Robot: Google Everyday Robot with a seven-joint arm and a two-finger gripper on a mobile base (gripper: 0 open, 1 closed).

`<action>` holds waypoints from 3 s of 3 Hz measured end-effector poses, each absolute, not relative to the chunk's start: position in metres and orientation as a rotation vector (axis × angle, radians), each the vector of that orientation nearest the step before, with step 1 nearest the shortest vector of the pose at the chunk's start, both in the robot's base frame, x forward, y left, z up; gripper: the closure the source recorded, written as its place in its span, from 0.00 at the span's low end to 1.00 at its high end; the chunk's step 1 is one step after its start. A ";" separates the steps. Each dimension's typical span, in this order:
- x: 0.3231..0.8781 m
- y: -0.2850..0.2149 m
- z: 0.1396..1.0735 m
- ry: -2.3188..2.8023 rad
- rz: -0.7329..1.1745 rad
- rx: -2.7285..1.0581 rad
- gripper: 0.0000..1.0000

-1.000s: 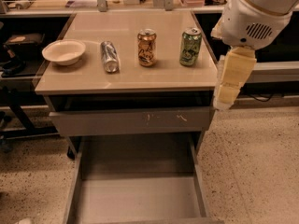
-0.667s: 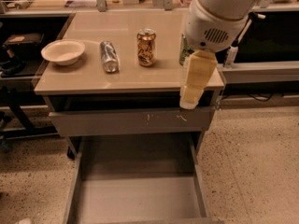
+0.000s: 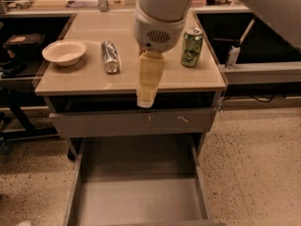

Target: Place redbull can into middle drawer

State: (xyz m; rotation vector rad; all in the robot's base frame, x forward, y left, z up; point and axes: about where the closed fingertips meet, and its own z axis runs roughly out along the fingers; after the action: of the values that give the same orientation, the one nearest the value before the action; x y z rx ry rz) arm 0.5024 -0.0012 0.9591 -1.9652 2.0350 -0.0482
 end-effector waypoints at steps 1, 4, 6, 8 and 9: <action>0.502 0.000 0.960 2.031 -0.048 -1.967 0.00; 0.590 0.082 0.933 2.132 0.436 -1.921 0.00; 0.619 0.102 0.943 2.103 0.427 -1.803 0.00; 0.678 0.119 0.945 2.177 0.425 -1.660 0.00; 0.684 0.124 0.946 2.161 0.426 -1.643 0.00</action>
Offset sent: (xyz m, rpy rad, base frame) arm 0.0590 0.0618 -0.0054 0.2125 0.1566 0.0309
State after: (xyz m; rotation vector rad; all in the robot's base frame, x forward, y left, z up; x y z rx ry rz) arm 0.6837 0.1236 0.9461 -1.6428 2.1614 0.4259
